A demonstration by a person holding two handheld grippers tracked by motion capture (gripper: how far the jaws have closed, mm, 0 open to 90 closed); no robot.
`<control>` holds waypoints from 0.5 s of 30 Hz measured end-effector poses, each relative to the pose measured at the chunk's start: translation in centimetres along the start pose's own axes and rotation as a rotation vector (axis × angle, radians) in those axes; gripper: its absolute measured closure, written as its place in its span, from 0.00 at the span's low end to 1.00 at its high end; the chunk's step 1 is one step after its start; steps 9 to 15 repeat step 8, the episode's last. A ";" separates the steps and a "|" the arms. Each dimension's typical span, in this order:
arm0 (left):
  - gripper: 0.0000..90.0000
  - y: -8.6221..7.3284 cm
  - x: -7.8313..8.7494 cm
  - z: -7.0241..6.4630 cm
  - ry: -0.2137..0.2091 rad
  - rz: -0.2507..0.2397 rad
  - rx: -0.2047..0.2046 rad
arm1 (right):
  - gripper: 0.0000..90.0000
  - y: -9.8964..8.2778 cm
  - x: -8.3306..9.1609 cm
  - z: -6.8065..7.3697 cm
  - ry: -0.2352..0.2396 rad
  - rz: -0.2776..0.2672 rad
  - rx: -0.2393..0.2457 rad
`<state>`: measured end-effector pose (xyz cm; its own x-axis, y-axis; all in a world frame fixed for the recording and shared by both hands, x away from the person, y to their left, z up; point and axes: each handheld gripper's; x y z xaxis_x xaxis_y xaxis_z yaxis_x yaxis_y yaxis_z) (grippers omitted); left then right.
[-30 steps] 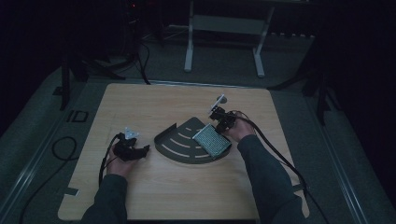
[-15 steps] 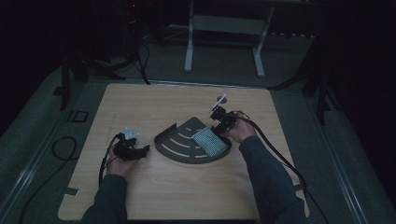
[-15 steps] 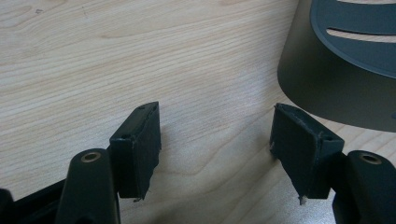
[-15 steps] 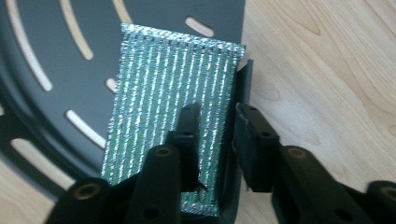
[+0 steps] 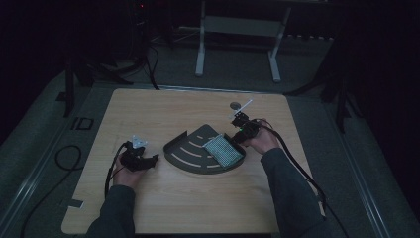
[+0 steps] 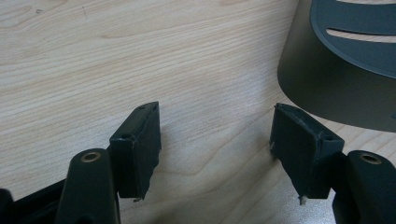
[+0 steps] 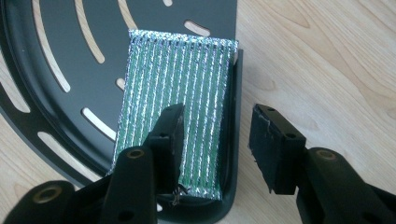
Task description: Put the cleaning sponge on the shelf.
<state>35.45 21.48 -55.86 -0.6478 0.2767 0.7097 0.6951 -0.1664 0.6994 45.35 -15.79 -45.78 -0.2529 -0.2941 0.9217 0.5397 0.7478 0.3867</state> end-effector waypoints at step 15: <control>0.38 0.0 0.0 0.0 -0.001 -0.002 -0.002 | 0.55 -1.7 1.3 -0.3 -0.023 -0.054 -0.022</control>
Point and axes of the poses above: each handheld gripper's, and its own axes: x roughly backward along the jaws, y roughly out of its top, z roughly to its left, and after that the axes turned 6 degrees about x, right-handed
